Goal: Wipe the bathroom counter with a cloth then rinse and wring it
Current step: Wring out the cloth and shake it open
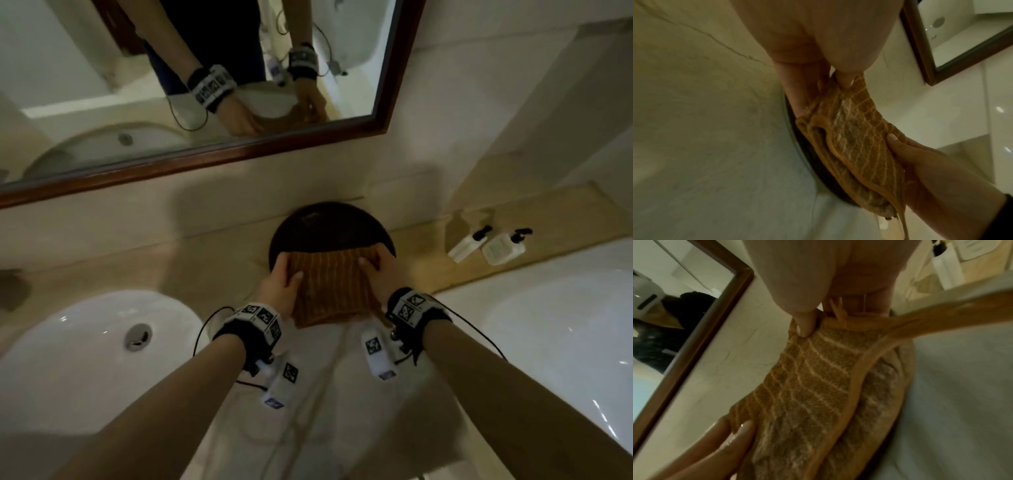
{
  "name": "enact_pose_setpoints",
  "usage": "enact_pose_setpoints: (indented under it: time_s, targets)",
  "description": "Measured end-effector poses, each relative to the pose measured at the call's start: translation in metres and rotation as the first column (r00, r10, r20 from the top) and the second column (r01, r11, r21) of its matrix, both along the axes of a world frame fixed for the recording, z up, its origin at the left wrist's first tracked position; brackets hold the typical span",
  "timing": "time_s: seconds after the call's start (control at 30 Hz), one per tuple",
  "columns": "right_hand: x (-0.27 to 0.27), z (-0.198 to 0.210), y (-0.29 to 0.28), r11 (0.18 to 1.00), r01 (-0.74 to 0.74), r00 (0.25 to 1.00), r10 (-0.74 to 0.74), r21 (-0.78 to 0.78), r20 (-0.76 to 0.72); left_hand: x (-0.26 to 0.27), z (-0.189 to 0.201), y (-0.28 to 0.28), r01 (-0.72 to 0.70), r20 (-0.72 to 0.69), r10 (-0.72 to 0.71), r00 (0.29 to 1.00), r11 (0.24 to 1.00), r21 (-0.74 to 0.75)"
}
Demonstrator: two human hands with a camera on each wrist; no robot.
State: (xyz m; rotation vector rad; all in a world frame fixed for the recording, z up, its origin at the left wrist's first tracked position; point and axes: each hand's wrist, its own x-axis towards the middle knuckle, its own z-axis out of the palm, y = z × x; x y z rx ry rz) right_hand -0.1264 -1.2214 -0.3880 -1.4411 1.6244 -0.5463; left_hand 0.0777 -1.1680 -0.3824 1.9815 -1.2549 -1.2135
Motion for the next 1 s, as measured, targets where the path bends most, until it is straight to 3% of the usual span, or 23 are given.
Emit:
enact_pose_setpoints:
  time_s: [0.23,0.5,0.67,0.8,0.9,1.0]
  targets:
    - [0.005,-0.018,-0.070,0.995,-0.080,0.987,0.087,0.053,-0.132,-0.007,-0.018,-0.056,-0.031,0.124,0.022,0.992,0.997,0.071]
    - [0.011,-0.027,-0.084,0.989,-0.144,0.963,0.147,0.031,-0.224,-0.005,-0.032,-0.069,-0.023,0.332,-0.005,0.943,0.996,0.082]
    - [0.013,-0.020,-0.075,0.998,-0.050,0.966,0.055,0.029,-0.253,-0.010,-0.026,-0.069,-0.064,0.394,-0.013,0.919,0.982,0.180]
    - [0.015,-0.014,-0.065,0.999,-0.005,0.971,-0.007,-0.050,-0.241,-0.011,-0.023,-0.059,-0.047,0.461,-0.004,0.887,0.994,0.099]
    - [0.014,-0.009,-0.056,1.000,0.007,0.982,-0.010,-0.021,-0.190,-0.007,-0.017,-0.045,-0.075,0.368,0.055,0.928,0.996,0.040]
    - [0.017,0.006,-0.051,0.999,0.019,0.997,-0.021,-0.037,-0.072,-0.004,0.000,-0.039,-0.231,0.101,0.219,0.971,0.964,0.130]
